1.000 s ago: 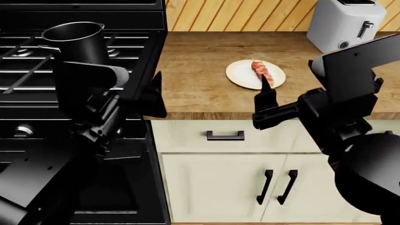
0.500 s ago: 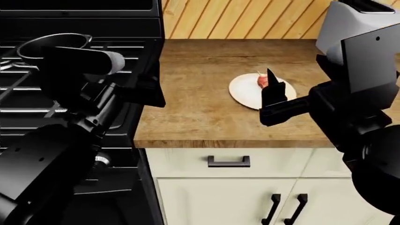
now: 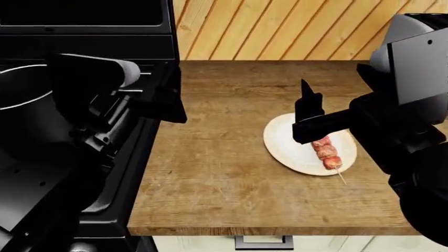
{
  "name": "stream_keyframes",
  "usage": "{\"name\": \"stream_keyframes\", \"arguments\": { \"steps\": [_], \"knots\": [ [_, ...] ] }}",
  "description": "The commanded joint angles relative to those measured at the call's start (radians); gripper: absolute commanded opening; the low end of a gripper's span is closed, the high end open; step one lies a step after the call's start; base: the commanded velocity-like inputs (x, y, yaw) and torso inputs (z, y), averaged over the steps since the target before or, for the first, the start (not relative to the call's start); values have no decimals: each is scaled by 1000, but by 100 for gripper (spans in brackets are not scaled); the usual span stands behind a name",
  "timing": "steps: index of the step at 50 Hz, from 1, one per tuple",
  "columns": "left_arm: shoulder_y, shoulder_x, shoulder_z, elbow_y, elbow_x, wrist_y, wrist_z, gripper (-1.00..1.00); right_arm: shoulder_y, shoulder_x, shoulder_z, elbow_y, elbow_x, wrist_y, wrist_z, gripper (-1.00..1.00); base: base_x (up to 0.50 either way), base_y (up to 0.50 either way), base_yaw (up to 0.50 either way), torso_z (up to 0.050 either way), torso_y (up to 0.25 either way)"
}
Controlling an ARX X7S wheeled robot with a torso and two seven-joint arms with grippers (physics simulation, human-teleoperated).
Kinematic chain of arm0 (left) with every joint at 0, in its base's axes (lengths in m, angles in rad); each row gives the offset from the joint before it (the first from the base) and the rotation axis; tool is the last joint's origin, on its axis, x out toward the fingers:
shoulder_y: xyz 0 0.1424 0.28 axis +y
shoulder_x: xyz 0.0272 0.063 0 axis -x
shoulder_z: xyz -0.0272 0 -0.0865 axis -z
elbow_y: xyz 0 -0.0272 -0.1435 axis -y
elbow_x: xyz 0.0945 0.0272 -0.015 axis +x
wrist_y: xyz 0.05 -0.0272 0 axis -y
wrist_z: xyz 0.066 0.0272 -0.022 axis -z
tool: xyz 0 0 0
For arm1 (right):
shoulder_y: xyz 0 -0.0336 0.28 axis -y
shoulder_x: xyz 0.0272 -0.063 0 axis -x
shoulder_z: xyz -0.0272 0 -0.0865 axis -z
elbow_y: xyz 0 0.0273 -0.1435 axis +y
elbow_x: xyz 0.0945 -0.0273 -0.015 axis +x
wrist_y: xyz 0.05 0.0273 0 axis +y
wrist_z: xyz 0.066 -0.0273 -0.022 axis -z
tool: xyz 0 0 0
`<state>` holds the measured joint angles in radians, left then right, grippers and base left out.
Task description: Frozen meat rests on a plate on the counter. Retrieve the meat and place it in a pot on a burner. Then turn the burner on.
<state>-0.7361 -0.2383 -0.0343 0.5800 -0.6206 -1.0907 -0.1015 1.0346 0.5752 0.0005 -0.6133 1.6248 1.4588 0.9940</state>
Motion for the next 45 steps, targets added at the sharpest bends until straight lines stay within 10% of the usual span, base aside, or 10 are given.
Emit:
{"name": "stream_keyframes", "arguments": {
  "steps": [1, 17, 45],
  "knots": [
    [15, -1, -5, 10, -24, 5, 5, 100, 6, 22, -53, 18, 59, -14, 103, 100, 0, 0, 0, 0, 0],
    [13, -8, 17, -11, -28, 22, 10, 100, 330, 77, -282, 328, 410, -65, 348, 100, 0, 0, 0, 0, 0],
    [-15, -7, -11, -35, -83, -28, -20, 100, 385, 61, -363, 641, 225, 5, 30, 100, 0, 0, 0, 0, 0]
  ]
}}
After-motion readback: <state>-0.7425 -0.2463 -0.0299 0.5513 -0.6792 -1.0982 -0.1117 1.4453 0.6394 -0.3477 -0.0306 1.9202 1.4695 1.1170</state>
